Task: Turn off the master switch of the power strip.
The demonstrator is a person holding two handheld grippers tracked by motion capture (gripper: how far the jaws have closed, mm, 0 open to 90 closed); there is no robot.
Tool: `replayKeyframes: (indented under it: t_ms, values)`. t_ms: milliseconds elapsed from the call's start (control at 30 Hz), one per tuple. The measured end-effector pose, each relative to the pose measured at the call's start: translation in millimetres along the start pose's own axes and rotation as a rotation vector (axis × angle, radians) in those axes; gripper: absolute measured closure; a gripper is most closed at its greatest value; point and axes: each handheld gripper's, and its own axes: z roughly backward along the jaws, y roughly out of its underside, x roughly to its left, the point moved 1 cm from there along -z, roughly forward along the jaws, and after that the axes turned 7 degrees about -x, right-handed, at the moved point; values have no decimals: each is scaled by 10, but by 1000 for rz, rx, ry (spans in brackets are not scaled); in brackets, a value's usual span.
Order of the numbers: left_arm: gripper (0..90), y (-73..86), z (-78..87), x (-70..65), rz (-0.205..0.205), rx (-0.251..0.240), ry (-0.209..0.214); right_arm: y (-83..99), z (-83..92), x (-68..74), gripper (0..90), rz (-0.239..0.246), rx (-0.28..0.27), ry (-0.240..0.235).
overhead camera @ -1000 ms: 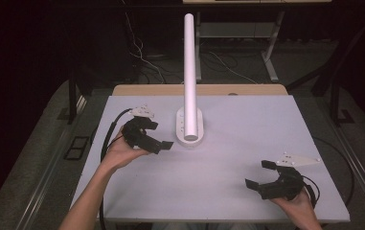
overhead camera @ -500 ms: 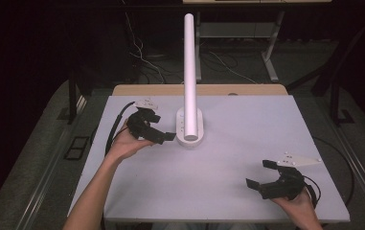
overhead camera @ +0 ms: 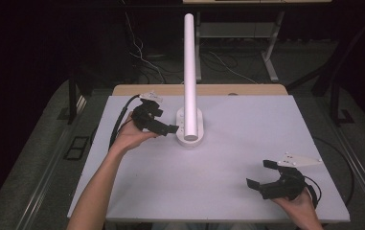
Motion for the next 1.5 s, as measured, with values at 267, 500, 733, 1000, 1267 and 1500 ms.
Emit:
replayKeyframes:
  t_ms: [267,500,733,1000,1267,1500]
  values:
    - [28,-24,-94,113,5,8,-12,-1,-2,3,2,2,2,-1]
    - [36,-47,-173,205,15,15,-12,0,-6,3,1,5,5,2]
    - [42,-73,-272,265,34,13,-22,2,-12,3,1,1,10,2]
    - [69,-111,-345,350,66,-6,-37,1,-1,0,1,0,9,3]
    - [137,-121,-374,470,97,-40,-68,3,-3,-5,2,3,9,3]
    - [177,-133,-430,539,147,-64,-83,6,-7,-2,2,9,14,0]
